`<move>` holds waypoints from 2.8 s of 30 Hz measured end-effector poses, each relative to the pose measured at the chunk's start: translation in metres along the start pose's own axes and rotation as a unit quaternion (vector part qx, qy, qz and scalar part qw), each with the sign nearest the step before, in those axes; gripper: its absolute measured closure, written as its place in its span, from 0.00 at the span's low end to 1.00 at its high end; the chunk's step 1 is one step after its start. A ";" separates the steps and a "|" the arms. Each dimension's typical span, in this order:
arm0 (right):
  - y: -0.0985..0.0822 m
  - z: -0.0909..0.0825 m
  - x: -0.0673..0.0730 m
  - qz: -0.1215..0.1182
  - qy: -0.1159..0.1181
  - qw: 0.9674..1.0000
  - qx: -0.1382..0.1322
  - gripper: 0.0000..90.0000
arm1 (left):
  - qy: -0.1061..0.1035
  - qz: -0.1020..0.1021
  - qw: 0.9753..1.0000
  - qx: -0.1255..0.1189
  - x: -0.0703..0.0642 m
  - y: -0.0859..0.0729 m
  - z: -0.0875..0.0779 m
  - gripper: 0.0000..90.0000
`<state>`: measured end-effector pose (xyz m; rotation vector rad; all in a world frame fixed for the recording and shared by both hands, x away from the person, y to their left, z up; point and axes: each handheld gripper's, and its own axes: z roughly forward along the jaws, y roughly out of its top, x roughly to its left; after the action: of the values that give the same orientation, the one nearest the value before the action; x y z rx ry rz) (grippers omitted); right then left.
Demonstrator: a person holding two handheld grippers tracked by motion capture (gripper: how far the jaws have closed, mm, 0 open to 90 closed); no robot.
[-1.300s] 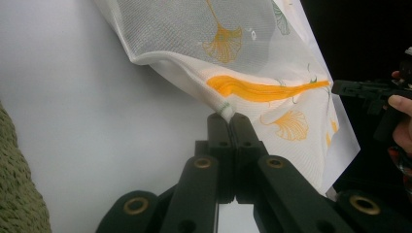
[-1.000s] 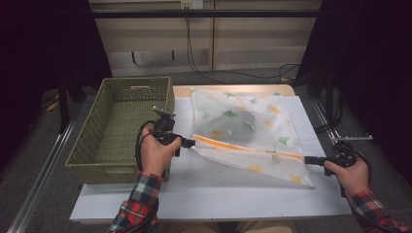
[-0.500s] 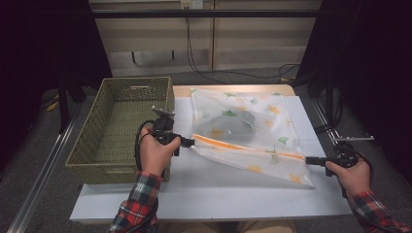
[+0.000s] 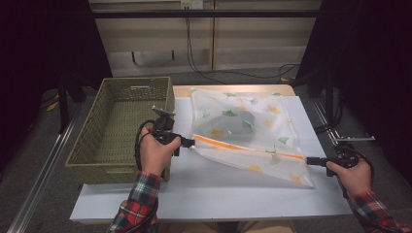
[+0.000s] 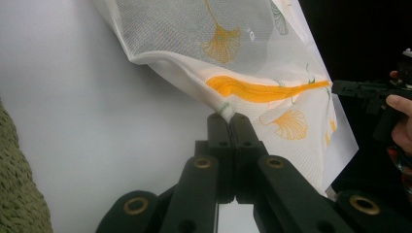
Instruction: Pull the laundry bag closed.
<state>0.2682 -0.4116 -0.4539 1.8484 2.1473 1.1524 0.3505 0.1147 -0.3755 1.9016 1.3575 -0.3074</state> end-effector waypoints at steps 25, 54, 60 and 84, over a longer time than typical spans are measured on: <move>0.001 0.002 0.007 -0.013 0.003 1.000 -0.011 0.96 | 0.013 0.018 1.000 0.016 -0.010 -0.002 0.008 0.99; 0.008 0.011 0.020 -0.035 -0.009 0.997 -0.071 0.43 | 0.024 0.035 0.999 0.028 -0.015 -0.004 0.023 0.86; 0.010 0.014 0.023 -0.045 -0.003 0.997 -0.068 0.39 | 0.017 0.040 0.999 0.023 -0.015 -0.004 0.026 0.73; 0.010 0.012 0.026 -0.052 -0.001 0.996 -0.070 0.33 | 0.012 0.117 0.993 -0.029 -0.027 0.001 0.029 0.16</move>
<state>0.2754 -0.3833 -0.4464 1.6579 2.0765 1.2432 0.3466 0.0752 -0.3791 1.9965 1.1320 -0.1273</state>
